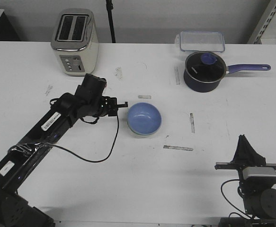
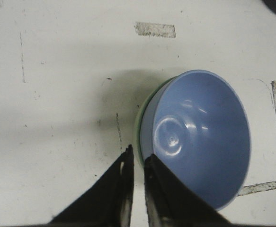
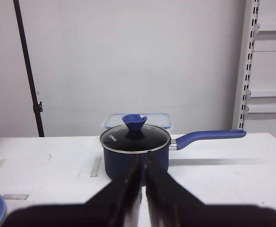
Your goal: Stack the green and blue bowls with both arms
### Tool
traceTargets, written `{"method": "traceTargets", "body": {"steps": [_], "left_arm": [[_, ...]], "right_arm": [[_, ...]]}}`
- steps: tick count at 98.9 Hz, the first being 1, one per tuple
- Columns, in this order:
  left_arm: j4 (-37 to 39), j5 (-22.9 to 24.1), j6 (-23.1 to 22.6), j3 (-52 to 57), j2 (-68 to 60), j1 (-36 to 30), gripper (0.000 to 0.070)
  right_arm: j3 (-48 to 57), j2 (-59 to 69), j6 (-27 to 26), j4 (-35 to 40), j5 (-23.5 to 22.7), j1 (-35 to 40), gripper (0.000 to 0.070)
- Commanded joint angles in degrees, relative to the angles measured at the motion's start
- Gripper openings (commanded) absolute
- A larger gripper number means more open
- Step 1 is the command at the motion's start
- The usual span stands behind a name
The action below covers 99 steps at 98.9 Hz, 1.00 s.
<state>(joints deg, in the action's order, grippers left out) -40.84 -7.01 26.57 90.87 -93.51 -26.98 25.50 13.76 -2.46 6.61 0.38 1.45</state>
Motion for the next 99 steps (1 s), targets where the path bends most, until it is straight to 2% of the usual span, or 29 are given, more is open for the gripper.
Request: {"method": "traceTargets", "body": {"steps": [1,32,47,61,68,69,99], "left_arm": [[3.1,0.2,-4.4,-3.2,1.9,0.5,0.0],[26.1,0.2,-12.9,-27.8,20.2,8.6,0.0],[36.9,0.2,-22.0,-39.7,29.3,13.8,0.0],[41.3,0.2,-29.1,-47.7,37.1,18.8,0.0],[41.4,0.2,-29.6,-50.4,40.7,21.4,0.0],[41.4,0.1,-29.6,-54.2,47.5,25.6,0.0],[43.0,0.1,-29.4,-63.8,62.8,30.9,0.0001]], "right_arm": [[0.2,0.1,-0.7,-0.6,0.0,0.0,0.0006],[0.2,0.1,-0.7,-0.6,0.0,0.0,0.0006],[0.2,0.1,-0.7,-0.6,0.0,0.0,0.0006],[0.2,0.1,-0.7,-0.6,0.0,0.0,0.0006],[0.2,0.1,-0.7,-0.6,0.0,0.0,0.0006],[0.2,0.1,-0.7,-0.6,0.0,0.0,0.0006],[0.2,0.1,-0.7,-0.6,0.0,0.0,0.0006]]}}
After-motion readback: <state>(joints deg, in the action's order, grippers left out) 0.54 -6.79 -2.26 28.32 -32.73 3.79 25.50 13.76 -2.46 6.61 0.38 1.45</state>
